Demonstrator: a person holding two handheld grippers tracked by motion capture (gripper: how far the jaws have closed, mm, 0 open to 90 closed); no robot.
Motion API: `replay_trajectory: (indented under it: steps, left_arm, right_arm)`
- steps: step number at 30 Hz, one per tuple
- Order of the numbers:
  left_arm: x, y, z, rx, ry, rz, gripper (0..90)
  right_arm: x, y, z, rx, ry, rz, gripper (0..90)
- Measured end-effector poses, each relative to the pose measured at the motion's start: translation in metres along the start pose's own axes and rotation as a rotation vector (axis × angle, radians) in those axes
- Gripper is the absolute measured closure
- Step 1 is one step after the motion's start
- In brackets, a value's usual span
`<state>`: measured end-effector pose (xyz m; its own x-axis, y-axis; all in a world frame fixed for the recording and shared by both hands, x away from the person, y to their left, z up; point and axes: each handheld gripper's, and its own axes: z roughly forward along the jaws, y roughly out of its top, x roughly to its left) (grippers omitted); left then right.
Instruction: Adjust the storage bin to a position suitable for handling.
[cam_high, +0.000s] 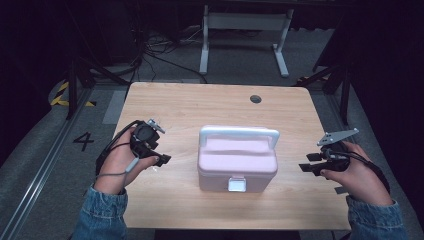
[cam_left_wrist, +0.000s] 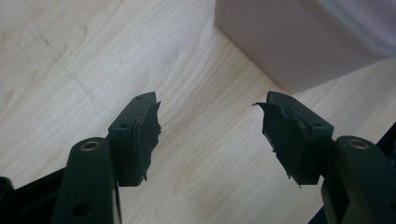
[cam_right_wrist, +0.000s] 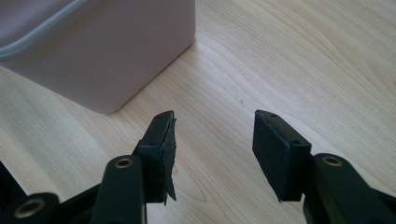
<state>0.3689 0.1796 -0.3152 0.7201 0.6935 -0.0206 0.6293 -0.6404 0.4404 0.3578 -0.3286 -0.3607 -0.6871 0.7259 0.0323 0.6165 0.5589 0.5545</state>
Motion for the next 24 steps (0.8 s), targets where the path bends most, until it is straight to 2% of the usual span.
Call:
replay_trajectory:
  steps: [1, 3, 6, 10, 12, 13, 16, 19, 24]
  left_arm:
    - [-0.003, 0.004, -0.002, -0.009, -0.004, 0.006, 36.9]
    - [-0.007, 0.010, -0.003, -0.041, -0.018, 0.052, 35.8]
    - [-0.014, 0.021, -0.004, -0.085, -0.066, 0.094, 35.1]
    - [-0.017, 0.032, -0.004, -0.102, -0.066, 0.131, 35.1]
    - [-0.019, 0.037, -0.003, -0.123, -0.089, 0.151, 34.6]
    - [-0.019, 0.041, -0.002, -0.139, -0.111, 0.182, 33.8]
    - [-0.018, 0.049, 0.000, -0.173, -0.150, 0.213, 32.6]
    - [-0.020, 0.059, 0.005, -0.183, -0.137, 0.237, 31.2]
    - [-0.026, 0.072, 0.012, -0.184, -0.152, 0.258, 30.5]
  right_arm:
    - [0.000, -0.001, 0.000, -0.003, -0.002, -0.006, 50.3]
    - [0.001, -0.003, 0.000, -0.002, 0.007, 0.010, 50.5]
    - [0.004, -0.006, 0.004, 0.006, 0.013, 0.011, 50.6]
    - [0.007, -0.007, 0.008, 0.011, 0.030, 0.003, 49.6]
    - [0.008, -0.008, 0.008, 0.009, 0.031, 0.004, 49.5]
    - [0.008, -0.009, 0.008, 0.008, 0.028, 0.001, 49.6]
    - [0.008, -0.011, 0.009, 0.016, 0.029, 0.004, 49.6]
    - [0.009, -0.013, 0.011, 0.016, 0.032, 0.000, 49.6]
    - [0.010, -0.015, 0.012, 0.021, 0.038, 0.002, 49.5]
